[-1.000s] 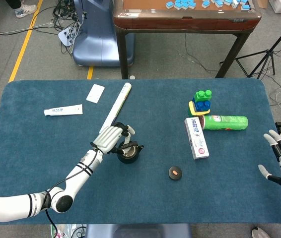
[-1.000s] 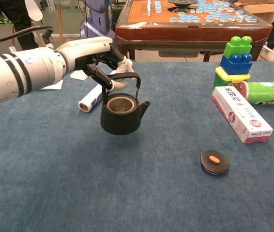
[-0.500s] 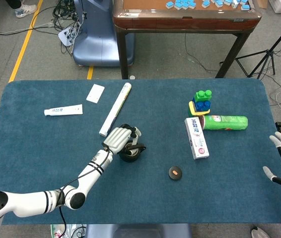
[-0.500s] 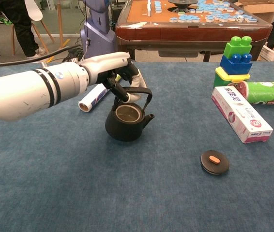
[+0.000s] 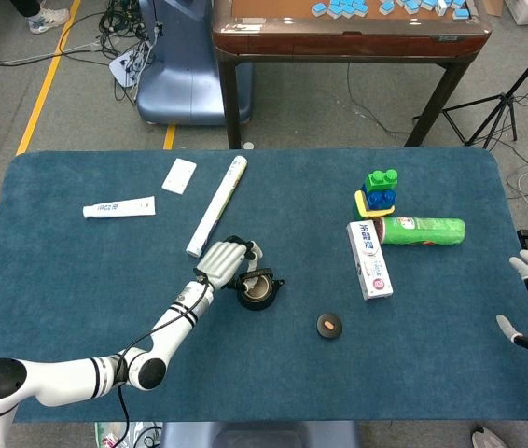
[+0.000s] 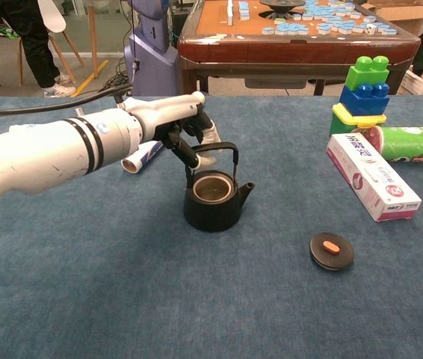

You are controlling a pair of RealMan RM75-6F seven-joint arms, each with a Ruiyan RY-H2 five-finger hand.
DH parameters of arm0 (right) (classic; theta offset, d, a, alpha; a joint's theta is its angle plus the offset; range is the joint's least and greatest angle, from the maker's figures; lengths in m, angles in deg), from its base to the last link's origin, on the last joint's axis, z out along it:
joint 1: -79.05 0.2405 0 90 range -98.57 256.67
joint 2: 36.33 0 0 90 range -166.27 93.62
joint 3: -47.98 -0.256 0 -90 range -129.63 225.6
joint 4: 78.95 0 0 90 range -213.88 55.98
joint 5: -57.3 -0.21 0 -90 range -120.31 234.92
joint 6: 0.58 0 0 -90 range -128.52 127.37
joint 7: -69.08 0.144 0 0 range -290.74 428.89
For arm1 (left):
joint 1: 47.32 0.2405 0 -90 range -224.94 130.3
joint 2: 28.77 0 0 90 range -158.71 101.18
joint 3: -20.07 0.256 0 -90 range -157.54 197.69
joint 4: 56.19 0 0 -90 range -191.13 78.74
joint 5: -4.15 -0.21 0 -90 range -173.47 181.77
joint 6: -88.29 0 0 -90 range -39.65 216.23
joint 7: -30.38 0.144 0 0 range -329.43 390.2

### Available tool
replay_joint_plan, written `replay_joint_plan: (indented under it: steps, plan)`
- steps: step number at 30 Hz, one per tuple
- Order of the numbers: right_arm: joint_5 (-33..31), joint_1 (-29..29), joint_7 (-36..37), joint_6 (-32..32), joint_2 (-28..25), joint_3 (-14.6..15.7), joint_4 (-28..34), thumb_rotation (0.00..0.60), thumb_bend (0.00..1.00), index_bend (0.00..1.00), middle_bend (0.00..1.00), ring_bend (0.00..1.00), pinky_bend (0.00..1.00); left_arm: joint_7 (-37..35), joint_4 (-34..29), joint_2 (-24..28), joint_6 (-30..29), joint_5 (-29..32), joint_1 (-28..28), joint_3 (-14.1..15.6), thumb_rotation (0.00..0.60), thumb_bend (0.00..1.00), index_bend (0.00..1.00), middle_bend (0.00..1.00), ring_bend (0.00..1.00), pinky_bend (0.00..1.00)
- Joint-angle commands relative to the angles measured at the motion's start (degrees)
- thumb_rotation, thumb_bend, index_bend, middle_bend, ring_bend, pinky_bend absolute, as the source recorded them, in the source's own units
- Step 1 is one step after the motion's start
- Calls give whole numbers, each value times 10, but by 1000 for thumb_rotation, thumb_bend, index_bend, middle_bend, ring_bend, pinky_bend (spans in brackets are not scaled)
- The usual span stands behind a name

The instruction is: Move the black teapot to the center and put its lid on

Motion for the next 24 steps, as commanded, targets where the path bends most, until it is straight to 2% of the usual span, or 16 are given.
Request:
replay_joint_plan:
  steps: [1, 5, 7, 12, 15, 18, 20, 24]
  plan:
    - [0, 0, 0, 0, 0, 0, 1, 600, 264, 123, 129, 0, 0, 2, -4, 3, 3, 4, 0, 2, 600, 348, 571, 293, 255, 126]
    - [1, 0, -2, 0, 0, 0, 2, 600, 264, 123, 129, 0, 0, 2, -11, 11, 9, 11, 1, 1, 600, 347, 388, 249, 226, 126]
    - [2, 0, -3, 0, 0, -1, 3, 600, 264, 123, 129, 0, 0, -2, -16, 17, 14, 18, 1, -1, 600, 347, 257, 213, 197, 126]
    - [3, 0, -5, -1, 0, -2, 4, 600, 265, 123, 129, 0, 0, -6, -33, 37, 37, 40, 0, -1, 600, 338, 20, 80, 91, 120]
    - [4, 0, -7, -1, -1, -2, 6, 600, 265, 123, 129, 0, 0, -6, -42, 45, 40, 44, 0, 1, 600, 293, 0, 5, 15, 94]
    - [6, 0, -7, -2, -2, -2, 7, 600, 267, 123, 129, 0, 0, -9, -46, 48, 37, 43, 1, 3, 597, 259, 0, 0, 0, 70]
    - [7, 0, -8, -3, -3, -2, 9, 600, 267, 123, 129, 0, 0, -13, -49, 51, 35, 41, 2, 2, 569, 250, 0, 0, 0, 57]
    - [8, -2, -8, -6, -4, -2, 10, 600, 267, 123, 129, 0, 0, -20, -57, 57, 32, 34, 5, 3, 462, 233, 0, 0, 0, 42]
